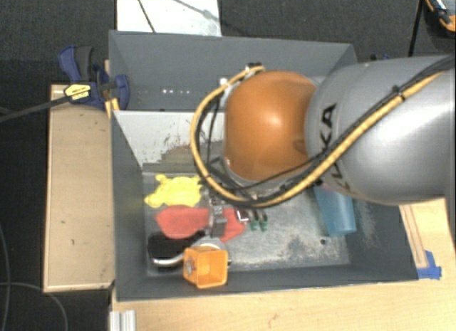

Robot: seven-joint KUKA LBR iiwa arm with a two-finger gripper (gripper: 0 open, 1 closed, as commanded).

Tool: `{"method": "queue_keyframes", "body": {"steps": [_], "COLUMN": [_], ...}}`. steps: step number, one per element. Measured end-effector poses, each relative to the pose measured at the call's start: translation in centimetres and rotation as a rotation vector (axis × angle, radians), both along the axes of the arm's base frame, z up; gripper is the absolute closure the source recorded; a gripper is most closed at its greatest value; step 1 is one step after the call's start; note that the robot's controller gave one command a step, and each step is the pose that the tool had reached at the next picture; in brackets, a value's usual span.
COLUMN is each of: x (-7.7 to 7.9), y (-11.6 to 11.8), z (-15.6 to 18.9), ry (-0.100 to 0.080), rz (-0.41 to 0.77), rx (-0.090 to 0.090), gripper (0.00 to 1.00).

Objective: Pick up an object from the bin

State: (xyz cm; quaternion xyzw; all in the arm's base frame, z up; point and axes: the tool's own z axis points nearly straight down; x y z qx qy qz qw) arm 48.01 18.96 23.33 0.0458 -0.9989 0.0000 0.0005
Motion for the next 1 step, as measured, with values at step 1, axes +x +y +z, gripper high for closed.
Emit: {"method": "queue_keyframes", "body": {"steps": [1], "x": [0.82], "y": [-1.67], "z": [7.45], "ry": [0.0], "rz": [0.001], "rx": [0.001], "gripper": [1.0]}}
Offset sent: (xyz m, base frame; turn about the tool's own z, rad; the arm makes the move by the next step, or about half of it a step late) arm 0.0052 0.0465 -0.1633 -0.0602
